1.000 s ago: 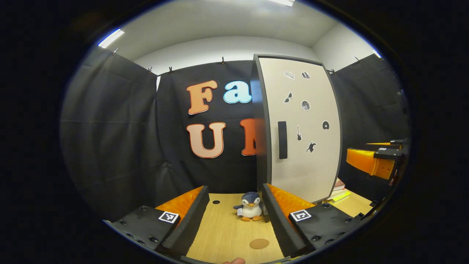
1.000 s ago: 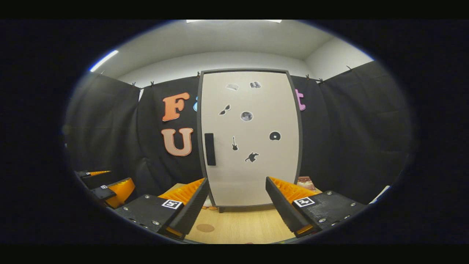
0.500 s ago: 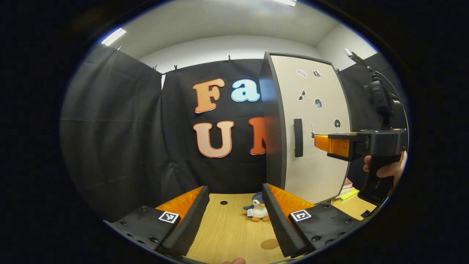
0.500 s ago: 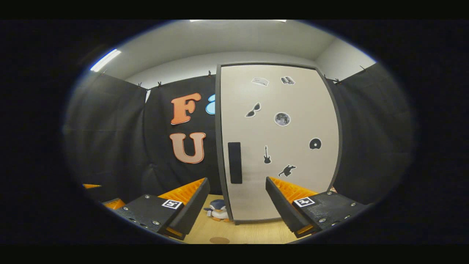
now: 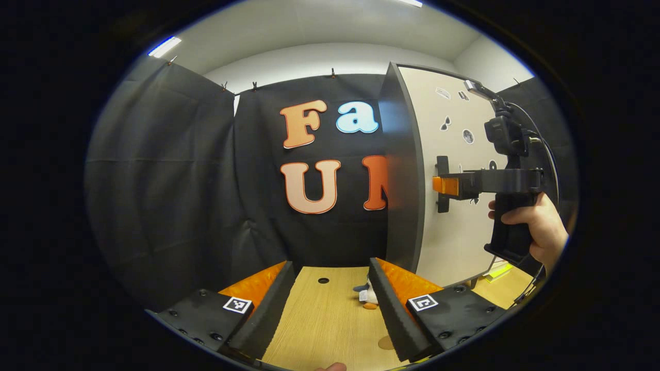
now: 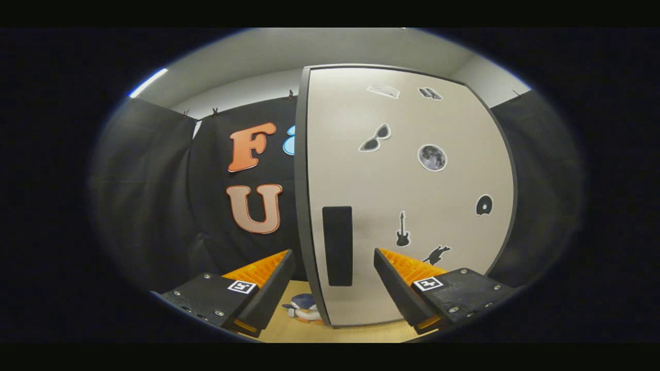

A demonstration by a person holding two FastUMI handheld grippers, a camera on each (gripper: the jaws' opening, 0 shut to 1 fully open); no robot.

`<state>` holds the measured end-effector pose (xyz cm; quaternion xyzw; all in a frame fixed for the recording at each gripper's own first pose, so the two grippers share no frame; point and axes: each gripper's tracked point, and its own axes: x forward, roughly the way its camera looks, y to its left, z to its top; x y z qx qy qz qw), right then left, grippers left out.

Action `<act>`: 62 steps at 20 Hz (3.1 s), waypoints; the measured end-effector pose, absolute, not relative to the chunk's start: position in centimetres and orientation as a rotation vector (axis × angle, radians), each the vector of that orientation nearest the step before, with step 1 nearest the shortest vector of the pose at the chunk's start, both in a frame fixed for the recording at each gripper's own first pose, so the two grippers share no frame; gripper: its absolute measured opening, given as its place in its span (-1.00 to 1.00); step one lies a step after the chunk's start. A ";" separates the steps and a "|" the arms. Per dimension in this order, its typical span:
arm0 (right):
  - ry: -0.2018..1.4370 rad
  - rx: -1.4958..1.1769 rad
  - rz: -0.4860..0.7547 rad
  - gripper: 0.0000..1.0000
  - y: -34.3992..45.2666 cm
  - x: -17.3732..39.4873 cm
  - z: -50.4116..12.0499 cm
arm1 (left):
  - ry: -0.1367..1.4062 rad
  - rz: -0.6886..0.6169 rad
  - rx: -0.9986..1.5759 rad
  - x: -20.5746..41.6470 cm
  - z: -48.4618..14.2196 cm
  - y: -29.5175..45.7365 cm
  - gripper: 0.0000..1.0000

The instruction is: Open the cabinet door with the right hand, grasp the bottle in the cabinet with the left hand and place it on the coaster, then close the cabinet door with the right hand.

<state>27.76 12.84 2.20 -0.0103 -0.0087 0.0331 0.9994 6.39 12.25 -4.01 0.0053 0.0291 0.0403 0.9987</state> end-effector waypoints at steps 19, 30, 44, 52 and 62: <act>0.068 0.001 0.010 -0.45 12.3 31.0 -0.5 | 0.065 0.086 0.028 7.0 -4.4 13.3 0.89; 0.054 0.044 0.040 -0.64 9.5 21.9 -0.4 | 0.047 0.022 0.034 4.3 -3.9 8.7 0.89; 0.043 0.058 0.005 -0.65 2.2 11.0 -0.2 | 0.057 -0.017 0.051 3.0 -4.2 4.4 0.90; 0.039 0.049 -0.082 -0.66 -3.2 6.8 0.3 | 0.071 -0.069 0.043 3.1 -4.5 0.2 0.90; -0.034 0.089 -0.078 -0.72 -9.5 4.5 2.5 | 0.050 -0.155 0.047 2.4 -3.1 -6.6 0.89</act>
